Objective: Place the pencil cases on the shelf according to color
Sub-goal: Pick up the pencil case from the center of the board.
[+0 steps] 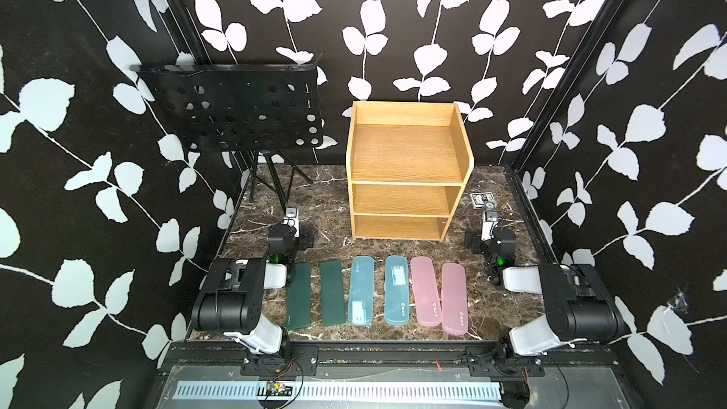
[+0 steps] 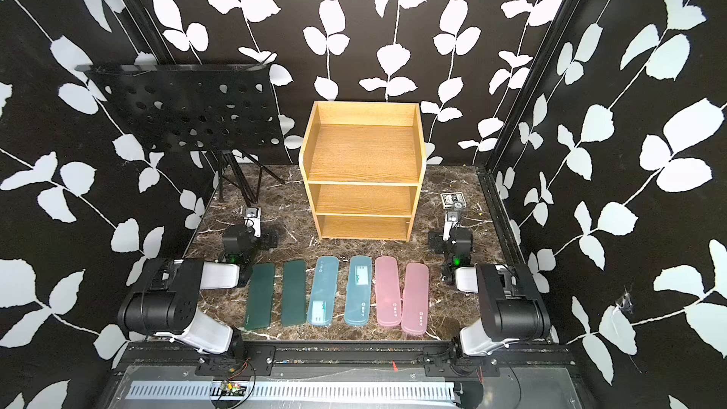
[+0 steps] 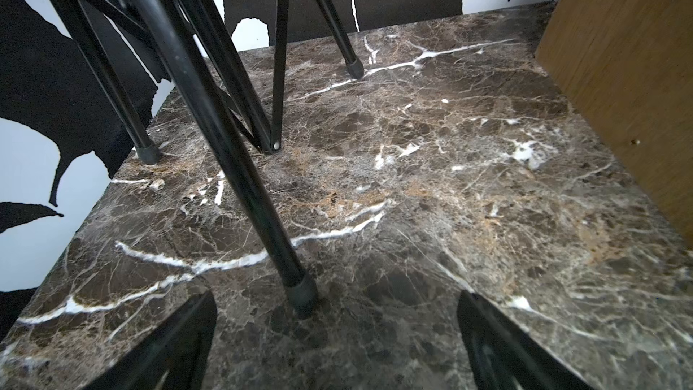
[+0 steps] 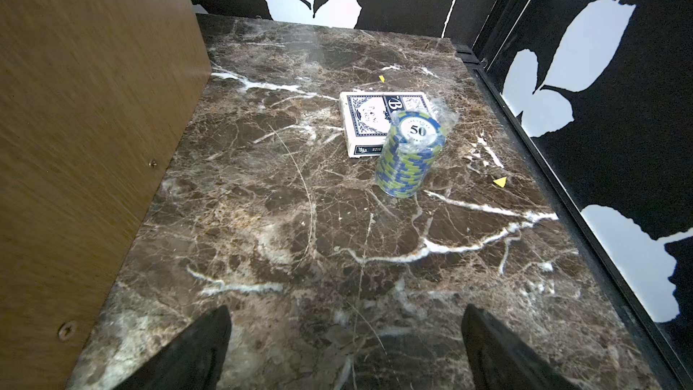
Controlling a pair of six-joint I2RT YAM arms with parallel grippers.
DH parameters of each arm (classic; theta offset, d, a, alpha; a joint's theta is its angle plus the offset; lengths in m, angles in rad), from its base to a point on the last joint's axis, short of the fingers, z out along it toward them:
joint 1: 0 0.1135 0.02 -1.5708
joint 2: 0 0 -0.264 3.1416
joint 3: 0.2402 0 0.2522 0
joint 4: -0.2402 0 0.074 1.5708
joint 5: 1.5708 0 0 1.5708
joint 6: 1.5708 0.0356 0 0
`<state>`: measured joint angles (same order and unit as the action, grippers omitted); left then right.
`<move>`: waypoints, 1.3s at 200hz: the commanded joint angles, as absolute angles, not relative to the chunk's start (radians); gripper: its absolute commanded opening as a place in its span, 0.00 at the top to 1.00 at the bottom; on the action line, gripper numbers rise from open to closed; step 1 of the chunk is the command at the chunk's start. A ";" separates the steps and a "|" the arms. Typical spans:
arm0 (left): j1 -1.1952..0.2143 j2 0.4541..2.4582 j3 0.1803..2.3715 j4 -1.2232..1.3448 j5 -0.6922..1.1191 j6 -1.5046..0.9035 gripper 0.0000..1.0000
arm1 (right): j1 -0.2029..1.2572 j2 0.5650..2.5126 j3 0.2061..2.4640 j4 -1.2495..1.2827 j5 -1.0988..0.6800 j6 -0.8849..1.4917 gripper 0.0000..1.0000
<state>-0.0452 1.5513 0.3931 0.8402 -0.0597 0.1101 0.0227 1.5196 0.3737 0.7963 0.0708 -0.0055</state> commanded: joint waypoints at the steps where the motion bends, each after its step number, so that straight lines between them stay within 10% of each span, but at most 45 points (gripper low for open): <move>1: -0.048 1.551 0.414 0.864 -0.048 0.120 0.01 | 0.025 1.527 0.407 0.831 0.079 -0.012 0.01; 147: -0.049 1.515 0.432 0.820 -0.114 0.100 0.05 | 0.025 1.518 0.416 0.824 0.129 0.005 0.01; 178: -0.054 1.408 0.622 0.315 -0.225 -0.002 0.11 | 0.032 1.397 0.580 0.417 0.302 0.076 0.01; 210: -0.064 1.189 0.460 0.429 -0.319 -0.117 0.04 | 0.064 1.238 0.634 0.177 0.406 0.202 0.01; 260: -0.063 0.898 0.540 -0.098 -0.406 -0.353 0.01 | 0.182 1.057 0.739 -0.374 0.300 0.419 0.03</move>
<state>-0.0605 0.9699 0.4843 0.2138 -0.3607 -0.2165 0.1253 1.1007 0.6842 -0.0189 0.3412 0.2817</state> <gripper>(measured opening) 0.989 0.984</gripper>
